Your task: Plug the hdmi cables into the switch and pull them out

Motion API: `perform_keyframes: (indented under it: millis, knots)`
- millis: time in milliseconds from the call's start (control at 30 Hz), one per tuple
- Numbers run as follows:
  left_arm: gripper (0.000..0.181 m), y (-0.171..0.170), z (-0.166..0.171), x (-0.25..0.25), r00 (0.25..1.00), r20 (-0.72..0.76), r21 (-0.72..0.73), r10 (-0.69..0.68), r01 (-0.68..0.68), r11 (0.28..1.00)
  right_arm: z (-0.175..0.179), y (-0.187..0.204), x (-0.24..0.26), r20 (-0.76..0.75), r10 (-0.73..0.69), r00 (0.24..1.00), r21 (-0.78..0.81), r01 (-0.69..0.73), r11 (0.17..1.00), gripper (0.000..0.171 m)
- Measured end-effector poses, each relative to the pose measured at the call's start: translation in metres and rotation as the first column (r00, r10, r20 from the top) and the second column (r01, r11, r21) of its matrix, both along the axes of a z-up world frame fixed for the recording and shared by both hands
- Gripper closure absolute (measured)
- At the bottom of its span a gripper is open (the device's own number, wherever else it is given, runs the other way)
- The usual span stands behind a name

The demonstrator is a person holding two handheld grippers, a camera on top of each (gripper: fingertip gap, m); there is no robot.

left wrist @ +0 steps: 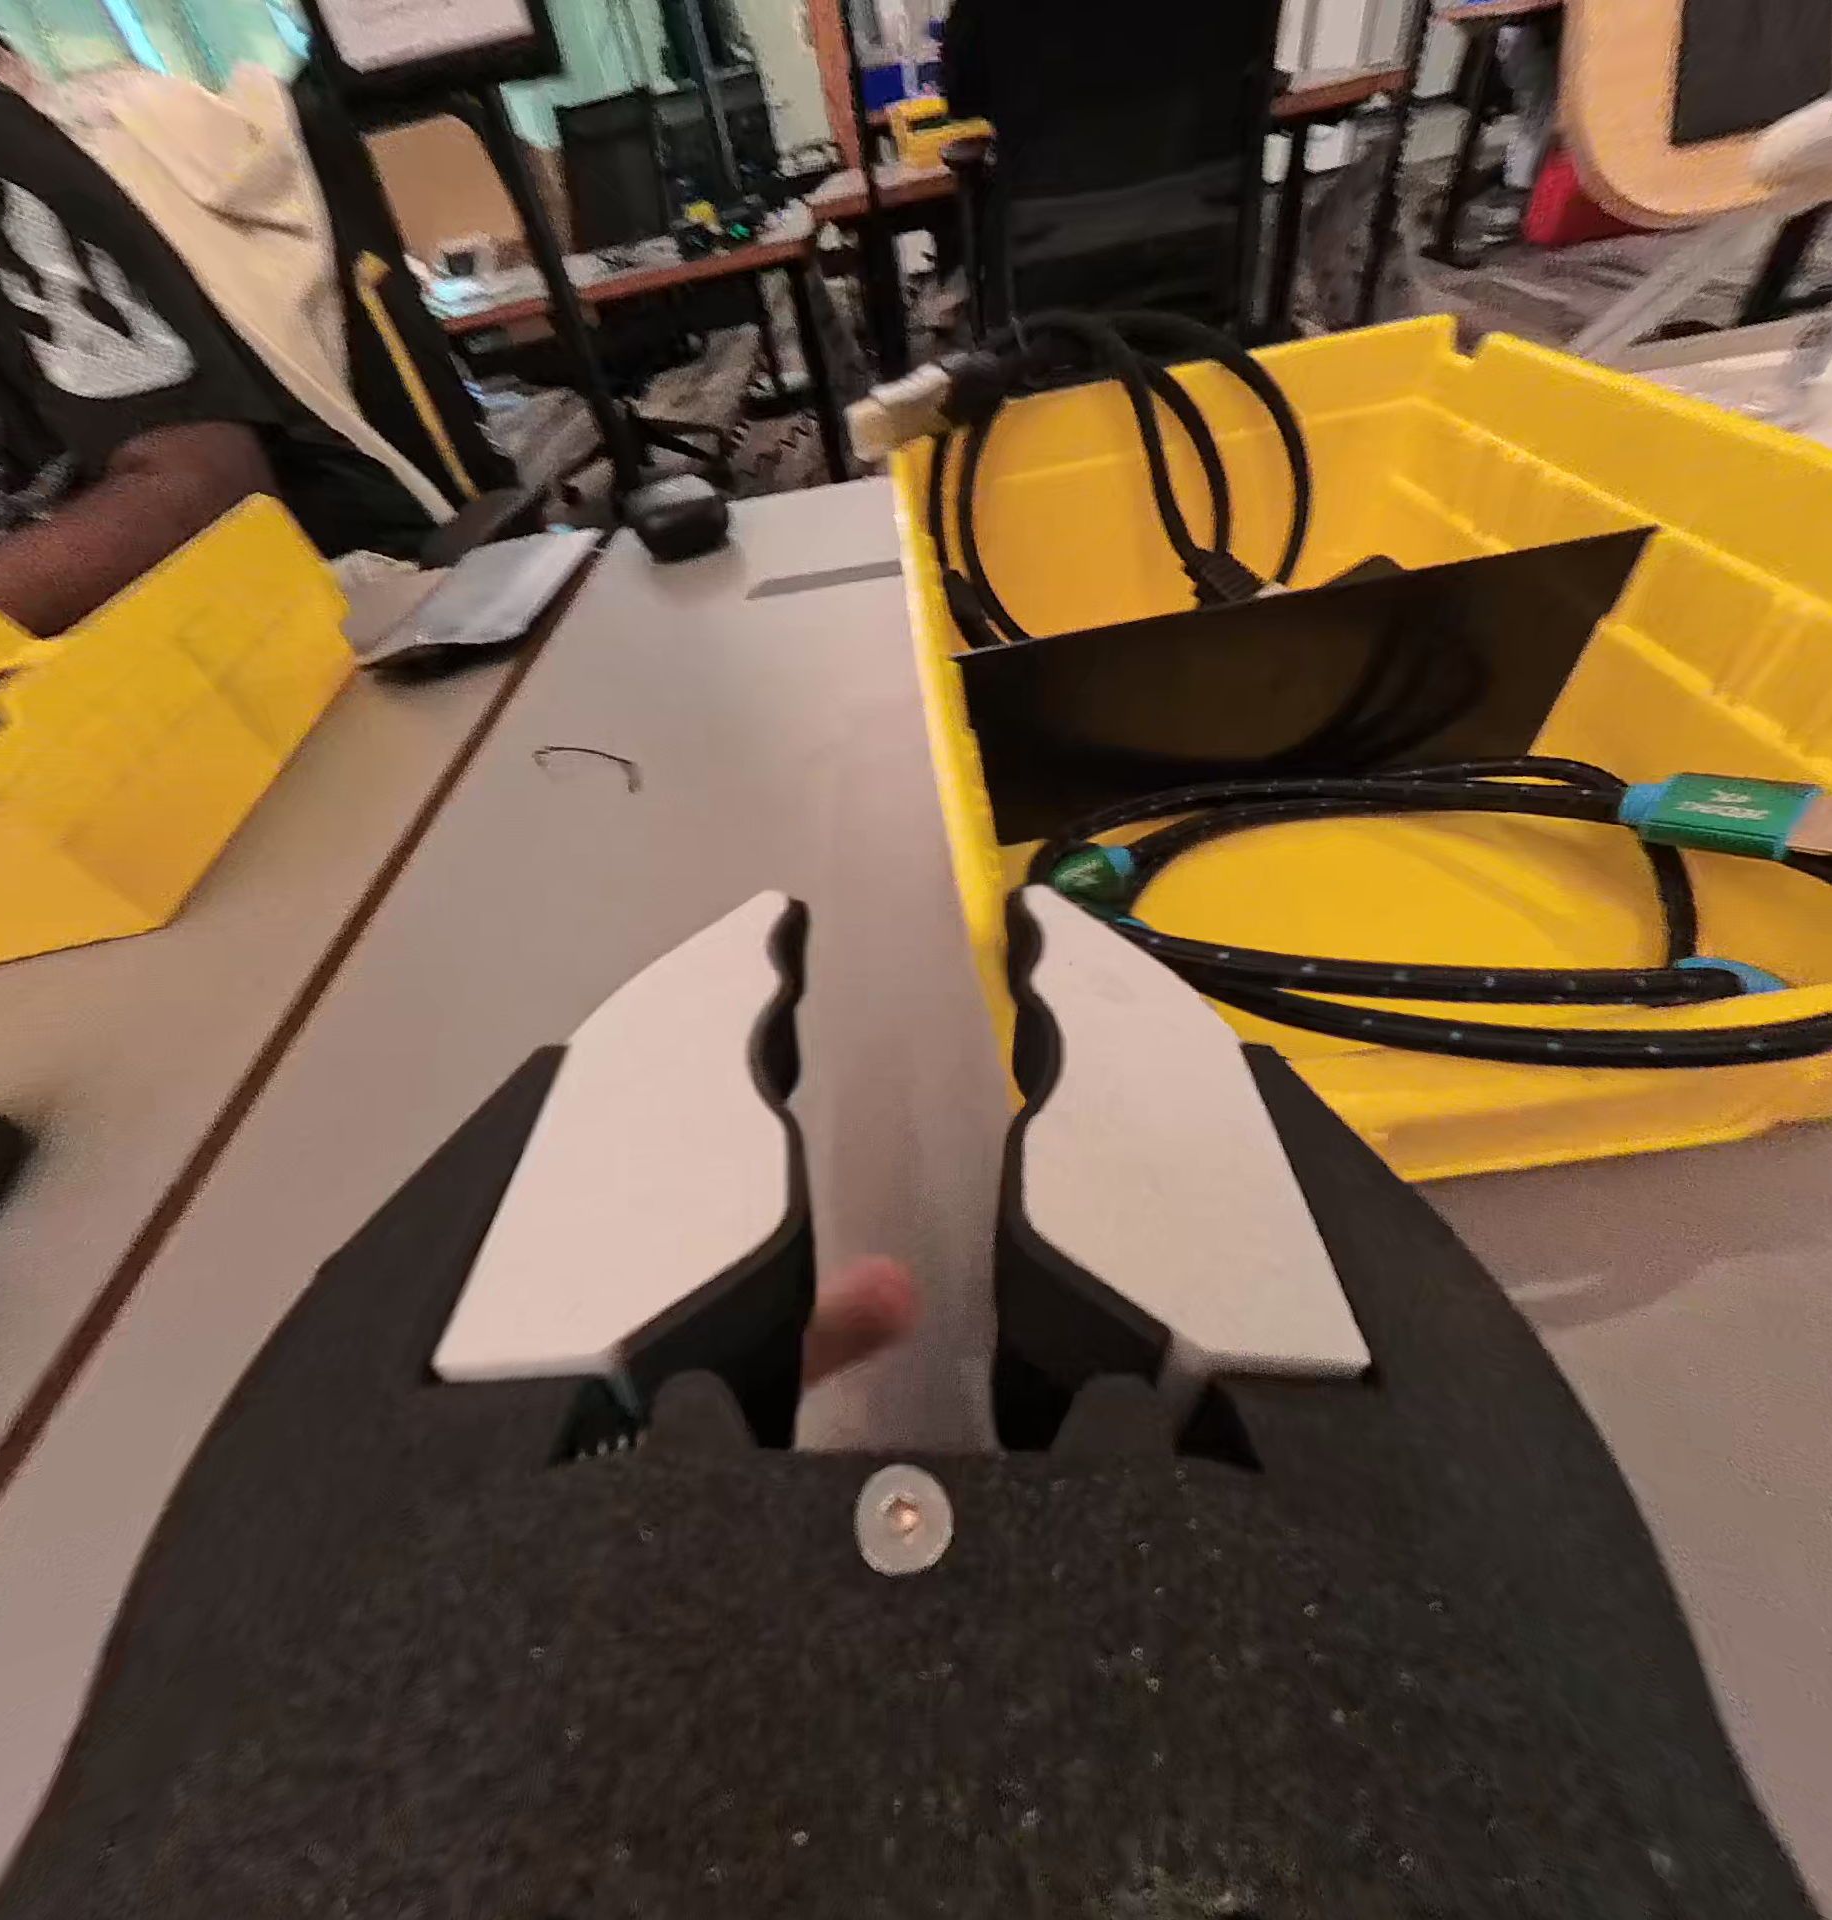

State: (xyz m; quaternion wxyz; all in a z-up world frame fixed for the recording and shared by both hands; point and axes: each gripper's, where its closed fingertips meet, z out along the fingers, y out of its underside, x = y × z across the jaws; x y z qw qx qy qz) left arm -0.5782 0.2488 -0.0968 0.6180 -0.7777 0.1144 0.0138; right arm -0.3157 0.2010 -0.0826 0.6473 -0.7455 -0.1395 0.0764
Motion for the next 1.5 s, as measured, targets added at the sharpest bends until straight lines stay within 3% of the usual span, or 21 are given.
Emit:
perform_keyframes:
  millis: [67,200,267,333,500,633,733,1067,1233,1400,1500]
  knots:
    - [0.133,-0.004,0.005,-0.007,0.998,-0.035,0.024,0.042,-0.042,0.999,0.019,-0.016,0.031,0.006,-0.017,1.000,0.095,0.016,0.995,0.131]
    - [0.140,-0.014,0.012,-0.007,0.989,-0.100,0.019,0.108,-0.106,0.994,0.034,-0.046,0.091,0.013,0.003,1.000,0.155,-0.005,0.988,0.140]
    - [0.143,-0.020,0.015,-0.008,0.980,-0.118,0.018,0.160,-0.159,0.987,0.027,-0.054,0.137,0.034,-0.069,0.997,0.113,0.064,0.991,0.161]
    - [0.148,-0.027,0.023,-0.013,0.960,-0.152,0.044,0.234,-0.230,0.972,0.015,-0.061,0.185,-0.005,-0.138,0.990,0.022,0.138,0.990,0.171]
    - [0.153,-0.048,0.038,0.015,0.975,-0.081,0.027,0.207,-0.205,0.978,-0.009,-0.089,0.280,-0.317,-0.216,0.923,-0.266,0.132,0.955,0.171]
    - [0.171,-0.072,0.046,0.051,0.991,-0.019,0.074,0.129,-0.127,0.989,0.003,-0.106,0.340,-0.565,-0.246,0.788,-0.233,0.134,0.963,0.170]
    - [0.176,-0.086,0.046,0.077,0.995,0.068,0.063,0.073,-0.078,0.995,0.006,-0.109,0.381,-0.662,-0.264,0.702,-0.184,0.190,0.964,0.170]
    - [0.181,-0.073,-0.010,0.120,0.985,0.159,-0.119,-0.065,0.084,0.989,-0.011,-0.103,0.417,-0.337,-0.403,0.851,-0.136,0.380,0.915,0.171]
    - [0.181,-0.075,-0.024,0.137,0.975,0.164,-0.190,-0.148,0.178,0.965,-0.024,-0.102,0.421,-0.114,-0.474,0.873,-0.127,0.460,0.879,0.171]
    - [0.181,-0.079,-0.041,0.154,0.951,0.203,-0.272,-0.233,0.283,0.920,-0.030,-0.097,0.422,-0.146,-0.475,0.868,-0.155,0.455,0.877,0.171]
    - [0.181,-0.079,-0.035,0.158,0.925,0.284,-0.246,-0.253,0.326,0.913,-0.033,-0.095,0.420,-0.159,-0.466,0.870,-0.170,0.441,0.881,0.171]
